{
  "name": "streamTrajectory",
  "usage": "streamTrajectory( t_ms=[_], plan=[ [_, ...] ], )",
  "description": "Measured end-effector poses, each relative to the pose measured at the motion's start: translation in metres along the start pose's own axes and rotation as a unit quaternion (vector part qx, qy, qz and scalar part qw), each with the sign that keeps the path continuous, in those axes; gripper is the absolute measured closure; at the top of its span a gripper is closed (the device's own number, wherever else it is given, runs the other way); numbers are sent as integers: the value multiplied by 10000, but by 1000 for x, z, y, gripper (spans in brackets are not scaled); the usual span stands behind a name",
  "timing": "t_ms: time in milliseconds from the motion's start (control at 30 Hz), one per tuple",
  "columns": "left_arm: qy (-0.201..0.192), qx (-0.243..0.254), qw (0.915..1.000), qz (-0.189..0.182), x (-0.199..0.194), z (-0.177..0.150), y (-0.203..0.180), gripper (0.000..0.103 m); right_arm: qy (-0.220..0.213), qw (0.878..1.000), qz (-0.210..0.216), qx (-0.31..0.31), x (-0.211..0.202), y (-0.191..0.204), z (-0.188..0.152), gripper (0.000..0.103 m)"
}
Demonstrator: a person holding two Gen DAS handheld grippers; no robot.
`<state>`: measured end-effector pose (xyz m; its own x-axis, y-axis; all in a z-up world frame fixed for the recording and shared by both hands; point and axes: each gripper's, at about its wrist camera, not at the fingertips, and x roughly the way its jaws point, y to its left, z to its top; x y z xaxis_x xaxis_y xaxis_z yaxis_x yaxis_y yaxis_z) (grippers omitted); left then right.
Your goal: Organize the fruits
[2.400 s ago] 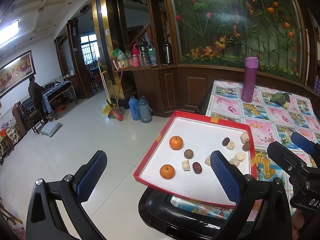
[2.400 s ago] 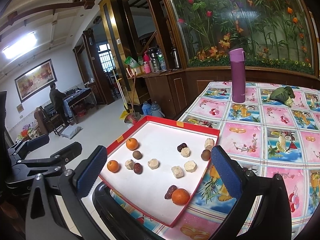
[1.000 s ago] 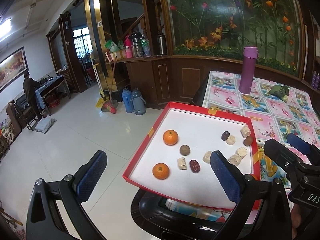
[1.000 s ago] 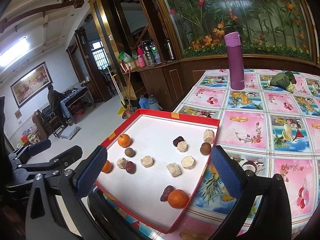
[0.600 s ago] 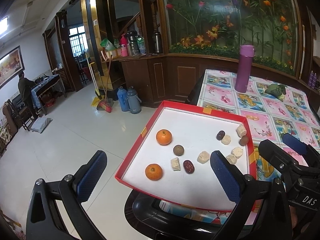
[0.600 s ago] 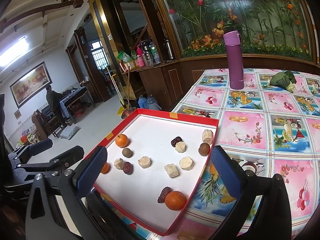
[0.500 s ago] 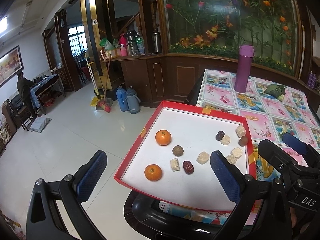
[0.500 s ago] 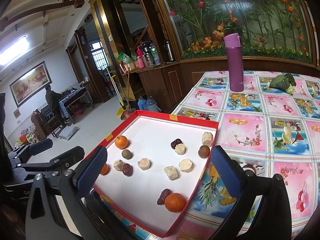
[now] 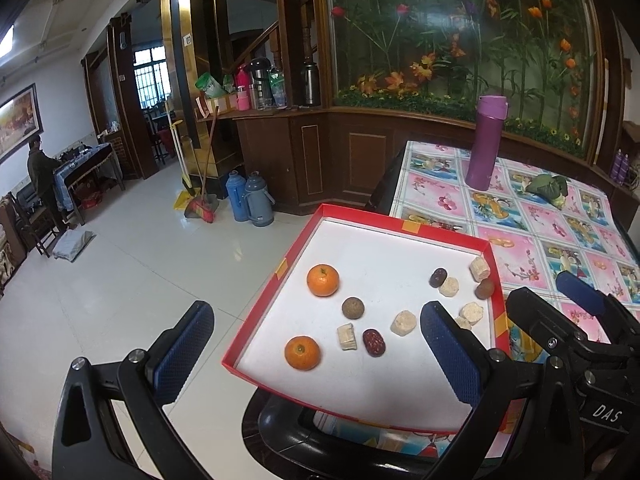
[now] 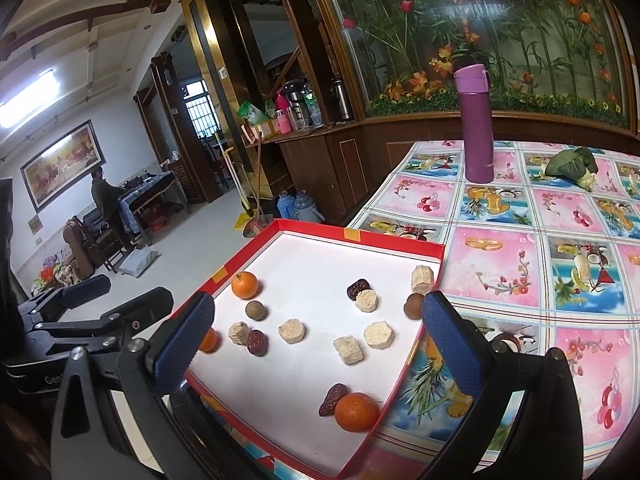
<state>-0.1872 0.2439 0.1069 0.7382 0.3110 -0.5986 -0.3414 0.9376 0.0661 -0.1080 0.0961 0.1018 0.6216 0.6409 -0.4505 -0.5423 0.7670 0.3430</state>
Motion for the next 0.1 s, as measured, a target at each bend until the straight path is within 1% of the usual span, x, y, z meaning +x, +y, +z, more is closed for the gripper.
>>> streamTrajectory(
  t_ms=[100],
  plan=[
    [59, 36, 9999, -108, 3, 1, -6, 0, -44, 9999, -70, 66, -3, -7, 2, 0]
  ],
)
